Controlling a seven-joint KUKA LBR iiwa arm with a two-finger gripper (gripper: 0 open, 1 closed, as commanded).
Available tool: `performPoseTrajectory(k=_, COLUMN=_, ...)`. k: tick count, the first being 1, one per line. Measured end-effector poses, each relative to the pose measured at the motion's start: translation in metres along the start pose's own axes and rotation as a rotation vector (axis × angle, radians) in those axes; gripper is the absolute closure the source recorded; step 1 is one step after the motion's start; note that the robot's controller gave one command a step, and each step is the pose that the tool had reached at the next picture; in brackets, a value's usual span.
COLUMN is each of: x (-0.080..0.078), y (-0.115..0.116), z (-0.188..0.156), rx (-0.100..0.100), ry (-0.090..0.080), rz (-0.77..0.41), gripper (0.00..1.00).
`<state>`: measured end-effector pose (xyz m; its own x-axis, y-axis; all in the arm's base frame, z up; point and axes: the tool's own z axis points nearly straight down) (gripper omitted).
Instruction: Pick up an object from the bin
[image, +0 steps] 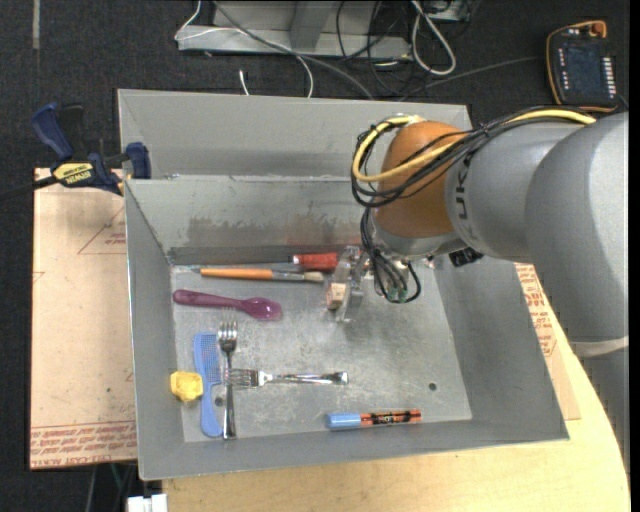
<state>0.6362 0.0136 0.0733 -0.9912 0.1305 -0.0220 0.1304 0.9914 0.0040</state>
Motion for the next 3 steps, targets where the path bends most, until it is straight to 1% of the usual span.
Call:
performPoseTrajectory(k=1, x=0.002, y=0.0, z=-0.038, rx=0.0, ry=0.009, rz=0.001, gripper=1.0)
performPoseTrajectory(k=2, x=-0.002, y=0.0, z=-0.063, rx=-0.001, ry=-0.002, rz=0.0, gripper=1.0)
performPoseTrajectory(k=3, x=0.0, y=0.0, z=-0.072, rx=-0.001, ry=0.003, rz=0.0, gripper=1.0)
